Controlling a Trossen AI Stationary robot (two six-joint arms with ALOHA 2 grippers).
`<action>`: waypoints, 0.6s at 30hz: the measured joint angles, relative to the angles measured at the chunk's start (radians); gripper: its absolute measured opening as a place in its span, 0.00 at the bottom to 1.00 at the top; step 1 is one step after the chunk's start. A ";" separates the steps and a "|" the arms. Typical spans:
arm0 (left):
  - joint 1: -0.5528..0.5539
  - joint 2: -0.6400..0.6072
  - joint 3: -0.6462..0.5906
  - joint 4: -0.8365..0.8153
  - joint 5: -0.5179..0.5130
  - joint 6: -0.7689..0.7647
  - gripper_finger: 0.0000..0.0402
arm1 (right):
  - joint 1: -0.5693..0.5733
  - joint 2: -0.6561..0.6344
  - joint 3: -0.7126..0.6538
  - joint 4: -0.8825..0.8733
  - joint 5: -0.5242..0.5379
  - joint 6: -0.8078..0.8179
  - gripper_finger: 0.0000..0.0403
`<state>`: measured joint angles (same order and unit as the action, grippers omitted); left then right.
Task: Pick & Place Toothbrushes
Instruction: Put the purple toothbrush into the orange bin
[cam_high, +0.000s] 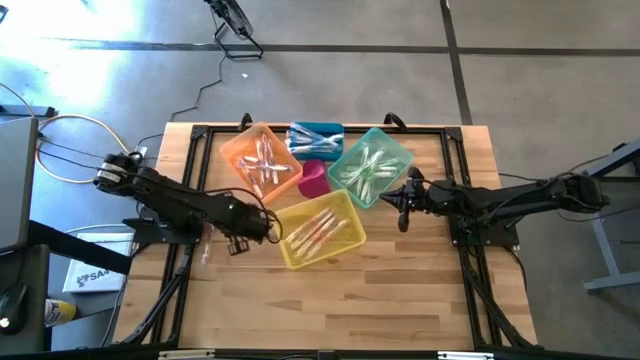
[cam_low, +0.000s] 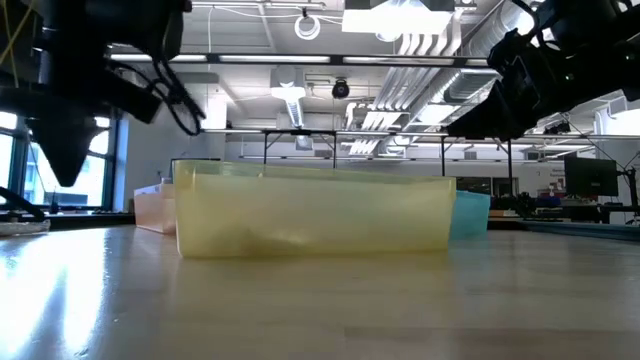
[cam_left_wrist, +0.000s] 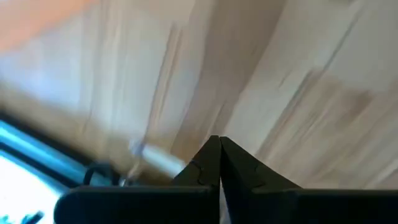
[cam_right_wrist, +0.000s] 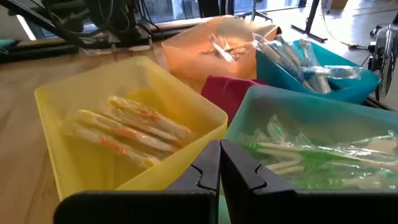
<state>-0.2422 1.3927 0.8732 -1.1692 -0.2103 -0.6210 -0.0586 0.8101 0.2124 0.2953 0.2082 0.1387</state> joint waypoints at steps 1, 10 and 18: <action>0.000 0.000 0.000 -0.033 0.004 -0.011 0.00 | 0.000 0.009 0.000 0.006 0.001 0.000 0.01; 0.000 -0.001 -0.119 -0.087 0.079 -0.046 0.00 | 0.000 0.090 0.000 0.096 0.002 -0.003 0.01; 0.000 0.000 -0.256 -0.001 0.181 -0.091 0.00 | 0.000 0.100 0.000 0.106 0.002 -0.003 0.01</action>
<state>-0.2424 1.3930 0.6172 -1.1704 -0.0293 -0.7120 -0.0589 0.9100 0.2123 0.4011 0.2104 0.1352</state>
